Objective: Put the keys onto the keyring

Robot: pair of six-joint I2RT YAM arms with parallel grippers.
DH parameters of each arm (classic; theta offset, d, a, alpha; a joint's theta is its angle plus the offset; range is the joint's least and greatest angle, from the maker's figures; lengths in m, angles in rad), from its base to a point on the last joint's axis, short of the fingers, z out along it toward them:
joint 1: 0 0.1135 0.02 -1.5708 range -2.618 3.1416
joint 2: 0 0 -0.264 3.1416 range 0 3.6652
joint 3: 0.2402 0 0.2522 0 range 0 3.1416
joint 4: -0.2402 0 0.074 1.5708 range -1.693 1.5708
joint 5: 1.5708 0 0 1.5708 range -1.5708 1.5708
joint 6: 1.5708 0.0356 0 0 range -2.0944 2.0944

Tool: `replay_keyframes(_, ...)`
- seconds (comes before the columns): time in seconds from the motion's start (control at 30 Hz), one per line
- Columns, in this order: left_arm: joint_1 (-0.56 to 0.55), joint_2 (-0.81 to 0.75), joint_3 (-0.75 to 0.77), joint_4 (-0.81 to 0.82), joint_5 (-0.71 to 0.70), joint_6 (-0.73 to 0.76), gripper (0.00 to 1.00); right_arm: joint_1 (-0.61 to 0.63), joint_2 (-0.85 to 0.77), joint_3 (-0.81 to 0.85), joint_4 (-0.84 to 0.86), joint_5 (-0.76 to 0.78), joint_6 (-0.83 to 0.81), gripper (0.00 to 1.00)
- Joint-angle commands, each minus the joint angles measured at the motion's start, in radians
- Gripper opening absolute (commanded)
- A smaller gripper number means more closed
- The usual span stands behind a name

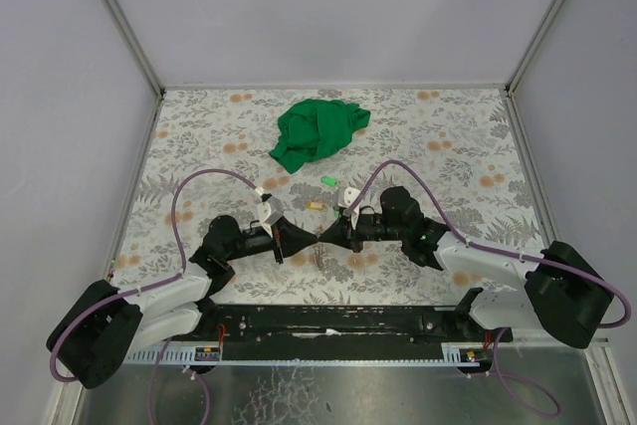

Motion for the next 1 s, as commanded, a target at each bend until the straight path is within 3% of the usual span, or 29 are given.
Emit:
replay_keyframes(0.0,-0.005,-0.016,0.045,0.023,0.021,0.041,0.0,-0.001,-0.018,0.028,0.004,-0.026,-0.022,0.05)
replay_keyframes(0.07,-0.005,-0.029,0.05,-0.001,0.019,0.055,0.0,-0.001,-0.027,0.028,-0.017,-0.019,-0.03,0.1)
replay_keyframes(0.1,-0.005,-0.035,0.055,-0.024,0.016,0.07,0.0,-0.001,-0.033,0.03,-0.034,-0.014,-0.035,0.19)
replay_keyframes(0.23,-0.006,-0.073,0.082,-0.142,-0.007,0.129,0.0,-0.001,-0.082,0.022,-0.106,0.033,-0.057,0.35)
replay_keyframes(0.37,-0.01,-0.116,0.101,-0.241,-0.032,0.179,0.0,-0.002,-0.155,0.008,-0.173,0.094,-0.068,0.42)
replay_keyframes(0.57,-0.035,-0.113,0.161,-0.372,-0.061,0.246,0.0,-0.001,-0.225,0.009,-0.234,0.145,-0.103,0.45)
replay_keyframes(0.97,-0.069,-0.081,0.196,-0.436,-0.099,0.275,0.0,-0.001,-0.107,0.081,-0.208,0.093,-0.135,0.4)
